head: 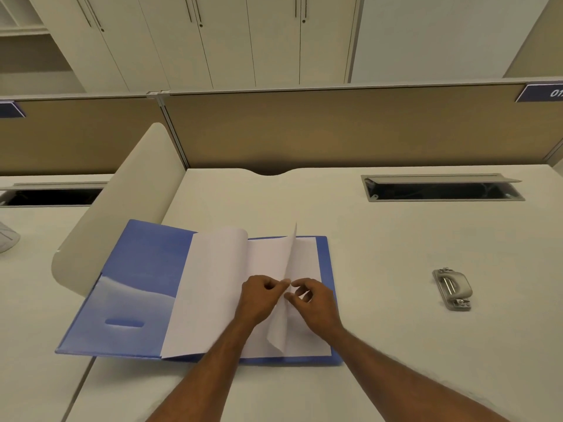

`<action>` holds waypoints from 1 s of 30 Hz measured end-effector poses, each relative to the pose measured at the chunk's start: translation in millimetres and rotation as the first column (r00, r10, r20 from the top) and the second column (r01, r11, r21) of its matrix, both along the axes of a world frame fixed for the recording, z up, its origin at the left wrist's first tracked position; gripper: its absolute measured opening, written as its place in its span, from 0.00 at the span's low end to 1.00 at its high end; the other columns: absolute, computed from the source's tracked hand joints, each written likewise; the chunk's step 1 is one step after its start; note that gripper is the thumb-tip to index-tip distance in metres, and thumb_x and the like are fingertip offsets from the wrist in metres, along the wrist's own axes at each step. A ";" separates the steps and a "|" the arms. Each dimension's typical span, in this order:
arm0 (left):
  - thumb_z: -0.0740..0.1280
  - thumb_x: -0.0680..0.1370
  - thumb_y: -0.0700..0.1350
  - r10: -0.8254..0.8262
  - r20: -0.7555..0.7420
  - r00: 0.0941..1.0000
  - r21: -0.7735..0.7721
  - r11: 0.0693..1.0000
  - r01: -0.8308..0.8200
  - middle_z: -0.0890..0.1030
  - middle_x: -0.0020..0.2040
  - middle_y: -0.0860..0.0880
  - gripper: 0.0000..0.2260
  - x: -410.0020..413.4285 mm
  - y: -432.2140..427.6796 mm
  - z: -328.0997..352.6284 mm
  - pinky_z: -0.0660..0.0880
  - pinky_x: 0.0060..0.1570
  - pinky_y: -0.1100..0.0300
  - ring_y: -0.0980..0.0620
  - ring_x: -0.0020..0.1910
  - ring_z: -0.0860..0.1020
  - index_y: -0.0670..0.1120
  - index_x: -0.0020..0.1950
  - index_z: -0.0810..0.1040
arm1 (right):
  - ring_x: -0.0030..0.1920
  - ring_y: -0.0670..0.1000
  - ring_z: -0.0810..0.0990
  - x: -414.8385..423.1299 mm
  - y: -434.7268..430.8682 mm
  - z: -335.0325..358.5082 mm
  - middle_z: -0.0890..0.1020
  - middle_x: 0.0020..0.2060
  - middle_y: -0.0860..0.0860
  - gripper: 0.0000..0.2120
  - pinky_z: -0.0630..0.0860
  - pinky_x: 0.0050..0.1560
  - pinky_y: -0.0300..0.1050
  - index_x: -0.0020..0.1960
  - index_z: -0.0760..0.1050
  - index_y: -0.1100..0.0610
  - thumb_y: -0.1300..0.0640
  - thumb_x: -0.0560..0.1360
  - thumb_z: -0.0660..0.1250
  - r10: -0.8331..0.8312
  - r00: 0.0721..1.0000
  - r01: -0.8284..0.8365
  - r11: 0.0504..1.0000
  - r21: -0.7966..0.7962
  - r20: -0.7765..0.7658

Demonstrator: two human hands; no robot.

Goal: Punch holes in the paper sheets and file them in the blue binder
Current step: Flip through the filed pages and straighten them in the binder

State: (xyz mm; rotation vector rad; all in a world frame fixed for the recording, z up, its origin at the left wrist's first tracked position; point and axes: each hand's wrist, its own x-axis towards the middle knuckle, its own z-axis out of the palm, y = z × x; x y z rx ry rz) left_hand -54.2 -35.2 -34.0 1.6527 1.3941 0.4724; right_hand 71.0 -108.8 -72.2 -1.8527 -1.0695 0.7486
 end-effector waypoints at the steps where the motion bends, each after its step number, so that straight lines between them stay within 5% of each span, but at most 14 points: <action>1: 0.68 0.75 0.53 0.013 -0.010 1.000 0.021 1.000 -0.013 0.79 0.34 0.50 0.12 -0.7 0.6 -1.5 0.77 0.41 0.59 0.53 0.34 0.77 0.45 0.40 0.80 | 0.40 0.47 0.79 -0.6 1.1 0.5 0.81 0.42 0.44 0.18 0.79 0.45 0.37 0.52 0.78 0.48 0.38 0.68 0.70 -0.006 1.000 0.006 1.000 -0.007 0.002; 6: 0.68 0.76 0.48 0.104 -0.049 0.993 0.118 0.988 -0.098 0.82 0.41 0.48 0.11 -21.4 11.1 4.1 0.72 0.44 0.61 0.53 0.39 0.78 0.41 0.46 0.83 | 0.43 0.47 0.78 15.0 1.2 -5.6 0.81 0.45 0.49 0.15 0.79 0.50 0.44 0.55 0.76 0.55 0.49 0.72 0.71 -0.161 0.982 0.172 0.978 -0.116 0.093; 11: 0.65 0.78 0.46 0.242 -0.138 0.960 0.284 0.939 -0.195 0.80 0.41 0.47 0.11 -74.2 22.1 9.4 0.70 0.45 0.59 0.51 0.39 0.76 0.39 0.48 0.81 | 0.58 0.55 0.75 25.5 1.4 -11.3 0.74 0.58 0.55 0.33 0.75 0.58 0.50 0.62 0.68 0.58 0.39 0.67 0.73 -0.156 0.964 0.233 0.884 -0.405 0.214; 18: 0.63 0.78 0.46 0.445 -0.279 0.851 0.376 0.866 -0.330 0.81 0.37 0.42 0.11 -142.8 30.9 -4.4 0.73 0.38 0.55 0.45 0.34 0.75 0.41 0.41 0.77 | 0.61 0.55 0.72 18.8 6.1 -10.1 0.68 0.60 0.55 0.43 0.74 0.58 0.49 0.64 0.63 0.59 0.35 0.61 0.76 -0.088 0.942 0.256 0.814 -0.521 0.325; 27: 0.62 0.79 0.44 0.441 -0.419 0.794 0.497 0.843 -0.206 0.81 0.38 0.38 0.12 -173.1 37.3 -16.7 0.76 0.38 0.48 0.40 0.35 0.78 0.37 0.43 0.78 | 0.60 0.53 0.73 17.9 6.8 -8.2 0.71 0.60 0.55 0.38 0.74 0.60 0.47 0.63 0.66 0.59 0.39 0.64 0.76 -0.061 0.934 0.258 0.797 -0.545 0.353; 30: 0.63 0.79 0.44 0.397 -0.454 0.798 0.513 0.849 -0.131 0.80 0.37 0.39 0.11 -181.2 46.4 -18.3 0.72 0.36 0.52 0.46 0.33 0.74 0.38 0.42 0.77 | 0.61 0.53 0.73 19.8 6.5 -7.6 0.72 0.60 0.55 0.37 0.74 0.60 0.47 0.63 0.67 0.58 0.40 0.64 0.76 -0.059 0.936 0.256 0.791 -0.555 0.347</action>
